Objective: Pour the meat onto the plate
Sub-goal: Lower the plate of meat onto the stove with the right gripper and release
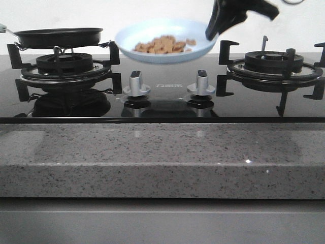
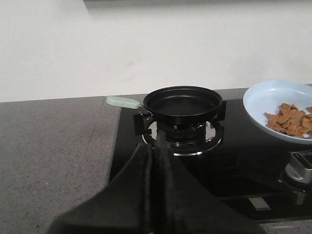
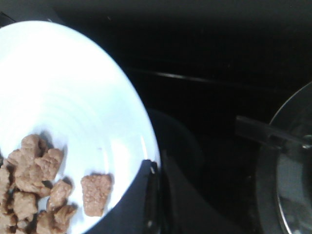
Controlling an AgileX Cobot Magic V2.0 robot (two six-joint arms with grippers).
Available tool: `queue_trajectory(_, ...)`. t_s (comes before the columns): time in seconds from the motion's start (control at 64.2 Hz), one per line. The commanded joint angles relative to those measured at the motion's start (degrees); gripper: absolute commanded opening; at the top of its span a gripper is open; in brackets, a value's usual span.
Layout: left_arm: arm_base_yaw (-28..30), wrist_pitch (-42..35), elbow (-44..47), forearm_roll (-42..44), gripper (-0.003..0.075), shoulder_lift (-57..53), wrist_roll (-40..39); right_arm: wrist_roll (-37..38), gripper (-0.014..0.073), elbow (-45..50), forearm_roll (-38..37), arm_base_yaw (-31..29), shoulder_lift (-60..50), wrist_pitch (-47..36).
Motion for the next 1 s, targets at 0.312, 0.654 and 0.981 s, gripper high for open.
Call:
queue_trajectory(0.312,-0.4,-4.9,-1.4,-1.6,-0.0020,0.7,-0.5,-0.3,-0.0027,-2.5,0.2,-0.5,0.6,0.8)
queue_trajectory(0.654,-0.4,-4.9,-1.4,-1.6,-0.0020,0.7,-0.5,-0.3,0.0390,-3.0,-0.9,-0.6,0.0,1.5)
queue_trajectory(0.981,-0.4,-4.9,-1.4,-1.6,-0.0020,0.7,-0.5,-0.3,0.0280,-9.4,-2.5,-0.6,-3.6,7.9)
